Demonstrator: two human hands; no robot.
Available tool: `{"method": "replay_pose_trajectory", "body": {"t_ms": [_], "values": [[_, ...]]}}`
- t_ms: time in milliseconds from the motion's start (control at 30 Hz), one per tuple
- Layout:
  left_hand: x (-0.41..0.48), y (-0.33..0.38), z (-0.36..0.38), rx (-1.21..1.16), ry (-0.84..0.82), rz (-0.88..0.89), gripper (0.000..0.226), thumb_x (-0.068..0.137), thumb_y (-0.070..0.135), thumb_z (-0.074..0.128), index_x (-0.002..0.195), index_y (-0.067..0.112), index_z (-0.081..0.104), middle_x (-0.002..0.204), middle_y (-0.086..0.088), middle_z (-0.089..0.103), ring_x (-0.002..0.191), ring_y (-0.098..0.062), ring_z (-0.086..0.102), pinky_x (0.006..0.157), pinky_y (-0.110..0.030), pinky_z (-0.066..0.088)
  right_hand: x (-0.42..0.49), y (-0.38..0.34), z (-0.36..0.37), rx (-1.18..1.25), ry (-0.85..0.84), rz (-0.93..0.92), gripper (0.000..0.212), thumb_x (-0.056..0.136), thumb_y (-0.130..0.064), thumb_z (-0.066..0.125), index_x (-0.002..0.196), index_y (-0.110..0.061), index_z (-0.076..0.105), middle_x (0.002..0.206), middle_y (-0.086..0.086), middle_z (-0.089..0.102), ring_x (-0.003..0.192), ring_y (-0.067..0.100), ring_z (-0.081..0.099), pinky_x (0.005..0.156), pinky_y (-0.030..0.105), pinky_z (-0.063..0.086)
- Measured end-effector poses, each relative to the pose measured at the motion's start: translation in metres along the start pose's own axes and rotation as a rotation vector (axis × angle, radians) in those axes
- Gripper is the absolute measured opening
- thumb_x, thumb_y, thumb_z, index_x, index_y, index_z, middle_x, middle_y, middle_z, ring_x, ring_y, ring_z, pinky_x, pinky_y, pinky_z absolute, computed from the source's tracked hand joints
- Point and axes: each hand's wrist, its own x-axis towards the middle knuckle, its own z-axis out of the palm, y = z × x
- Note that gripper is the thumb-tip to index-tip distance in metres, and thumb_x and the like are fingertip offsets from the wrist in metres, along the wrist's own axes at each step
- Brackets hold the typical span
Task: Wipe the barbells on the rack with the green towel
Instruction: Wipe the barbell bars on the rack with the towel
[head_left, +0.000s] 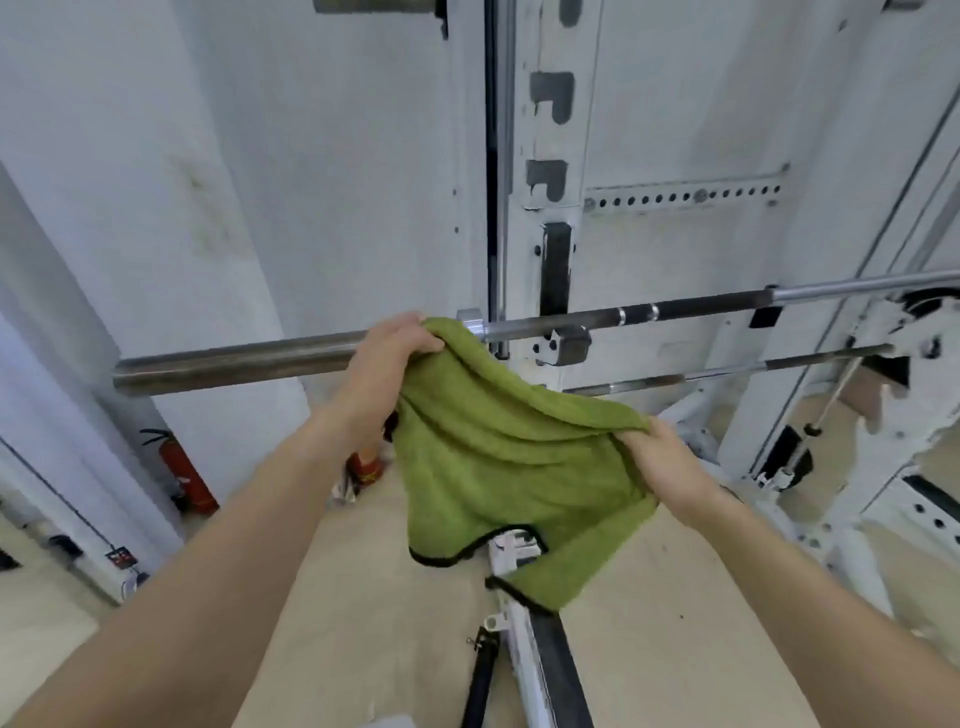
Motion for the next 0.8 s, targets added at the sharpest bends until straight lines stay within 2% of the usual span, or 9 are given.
{"method": "replay_pose_trajectory", "body": {"t_ms": [200, 333, 400, 467, 533, 600, 667, 733, 800], "values": [[0.074, 0.051, 0.077, 0.163, 0.075, 0.093, 0.011, 0.064, 0.025, 0.052, 0.072, 0.019, 0.049, 0.073, -0.001, 0.046, 0.071, -0.02, 0.044, 0.064, -0.034, 0.034, 0.025, -0.055, -0.099, 0.042, 0.263, -0.14, 0.021, 0.088, -0.019, 0.063, 0.099, -0.002, 0.059, 0.095, 0.014, 0.064, 0.089, 0.026, 0.063, 0.079, 0.036, 0.049], [0.122, 0.08, 0.127, 0.29, 0.285, 0.201, 0.011, 0.091, 0.019, 0.049, 0.101, 0.017, 0.053, 0.084, 0.008, 0.053, 0.086, -0.019, 0.051, 0.063, -0.029, 0.036, 0.086, -0.095, -0.158, 0.136, 0.352, -0.163, 0.039, 0.07, -0.037, 0.059, 0.101, -0.014, 0.059, 0.103, 0.005, 0.063, 0.096, 0.024, 0.061, 0.086, 0.037, 0.047], [0.142, 0.078, 0.153, 0.572, 0.371, 0.329, 0.025, 0.093, 0.015, 0.046, 0.117, 0.012, 0.052, 0.1, 0.0, 0.058, 0.094, -0.026, 0.053, 0.073, -0.034, 0.041, 0.125, -0.109, -0.177, 0.124, 0.317, -0.189, 0.039, 0.076, -0.037, 0.056, 0.108, -0.016, 0.057, 0.105, 0.003, 0.063, 0.101, 0.024, 0.06, 0.091, 0.039, 0.046], [0.158, 0.057, 0.186, 1.108, 0.425, 0.442, 0.039, 0.09, 0.011, 0.047, 0.129, 0.006, 0.05, 0.126, -0.013, 0.054, 0.11, -0.034, 0.051, 0.084, -0.043, 0.044, 0.164, -0.104, -0.18, -0.114, 0.258, -0.21, 0.037, 0.091, -0.03, 0.05, 0.125, -0.015, 0.048, 0.115, 0.006, 0.056, 0.113, 0.028, 0.055, 0.092, 0.038, 0.042], [0.168, 0.02, 0.224, 1.443, 0.335, 0.509, 0.048, 0.089, 0.016, 0.049, 0.135, 0.002, 0.047, 0.14, -0.018, 0.045, 0.122, -0.037, 0.045, 0.098, -0.045, 0.04, 0.193, -0.076, -0.171, -0.582, 0.145, -0.179, 0.064, 0.092, -0.029, 0.052, 0.149, -0.014, 0.027, 0.143, 0.013, 0.041, 0.134, 0.034, 0.039, 0.104, 0.044, 0.038], [0.173, -0.022, 0.257, 1.524, 0.106, 0.437, 0.059, 0.096, 0.036, 0.045, 0.147, 0.007, 0.036, 0.143, -0.015, 0.046, 0.125, -0.036, 0.047, 0.101, -0.046, 0.039, 0.204, -0.037, -0.159, -0.937, -0.034, -0.258, 0.087, 0.087, -0.039, 0.054, 0.158, -0.017, 0.009, 0.158, 0.012, 0.023, 0.144, 0.034, 0.022, 0.115, 0.048, 0.028], [0.181, -0.055, 0.275, 1.51, -0.081, 0.323, 0.072, 0.094, 0.064, 0.04, 0.15, 0.019, 0.032, 0.135, -0.01, 0.054, 0.118, -0.035, 0.053, 0.093, -0.045, 0.044, 0.214, 0.001, -0.163, -1.108, -0.103, -0.503, 0.089, 0.08, -0.051, 0.055, 0.156, -0.02, 0.02, 0.158, 0.009, 0.026, 0.145, 0.032, 0.021, 0.117, 0.046, 0.025], [0.187, -0.068, 0.275, 1.545, -0.081, 0.323, 0.076, 0.082, 0.076, 0.046, 0.139, 0.025, 0.044, 0.12, -0.005, 0.061, 0.106, -0.029, 0.059, 0.085, -0.041, 0.05, 0.228, 0.022, -0.18, -1.202, -0.039, -0.733, 0.089, 0.075, -0.054, 0.063, 0.151, -0.02, 0.032, 0.151, 0.006, 0.038, 0.136, 0.031, 0.037, 0.11, 0.045, 0.034], [0.194, -0.066, 0.269, 1.562, -0.054, 0.308, 0.059, 0.079, 0.065, 0.057, 0.121, 0.023, 0.053, 0.104, -0.001, 0.063, 0.093, -0.026, 0.063, 0.073, -0.039, 0.054, 0.247, 0.025, -0.191, -1.264, 0.016, -0.841, 0.079, 0.075, -0.051, 0.066, 0.144, -0.019, 0.043, 0.138, 0.005, 0.05, 0.117, 0.03, 0.055, 0.101, 0.044, 0.041]]}}
